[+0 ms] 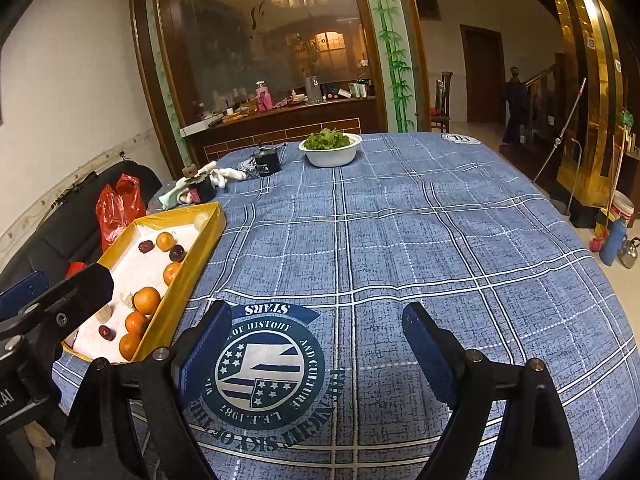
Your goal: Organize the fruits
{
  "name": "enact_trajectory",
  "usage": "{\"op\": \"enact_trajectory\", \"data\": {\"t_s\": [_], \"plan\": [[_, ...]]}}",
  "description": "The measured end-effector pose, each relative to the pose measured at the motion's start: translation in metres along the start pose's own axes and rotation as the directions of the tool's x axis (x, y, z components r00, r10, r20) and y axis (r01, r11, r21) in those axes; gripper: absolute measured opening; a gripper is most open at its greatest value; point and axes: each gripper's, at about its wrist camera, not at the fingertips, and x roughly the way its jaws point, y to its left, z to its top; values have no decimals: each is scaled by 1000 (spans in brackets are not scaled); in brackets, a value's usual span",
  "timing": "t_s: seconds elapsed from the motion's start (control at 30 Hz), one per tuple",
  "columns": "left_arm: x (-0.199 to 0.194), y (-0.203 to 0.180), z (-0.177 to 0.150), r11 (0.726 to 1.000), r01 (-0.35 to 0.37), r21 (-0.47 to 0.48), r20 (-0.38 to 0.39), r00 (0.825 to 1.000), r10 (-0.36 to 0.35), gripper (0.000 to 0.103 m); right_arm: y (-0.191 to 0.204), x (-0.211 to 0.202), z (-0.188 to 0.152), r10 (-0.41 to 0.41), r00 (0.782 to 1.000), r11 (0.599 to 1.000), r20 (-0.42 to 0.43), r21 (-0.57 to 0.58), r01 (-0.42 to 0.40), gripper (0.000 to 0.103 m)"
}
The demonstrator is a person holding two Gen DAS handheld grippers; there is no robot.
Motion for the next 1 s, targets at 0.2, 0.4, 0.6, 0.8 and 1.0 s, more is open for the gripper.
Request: {"op": "enact_trajectory", "data": {"t_s": [0.2,0.4,0.6,0.8,1.0], "plan": [[1,1,0,1000,1,-2,-1,1000,-1,103,3,3,-1,-1,1000,1000,-9,-9,1,91],[6,0,-5,1000,3,-4,-9,1000,-3,103,4,4,-3,-3,1000,1000,-16,-12,2,91],[3,1,-7,999,-37,-6,29,999,37,103,2,4,-3,-4,1000,1000,-16,-12,4,91],[-23,1,-6,990,-138,-34,162,976,142,103,4,-1,-3,-8,1000,1000,7,-27,8,92],[-12,3,5,998,-47,-42,148,988,53,103,-8,1,3,-8,1000,999,-3,-33,8,92]]}}
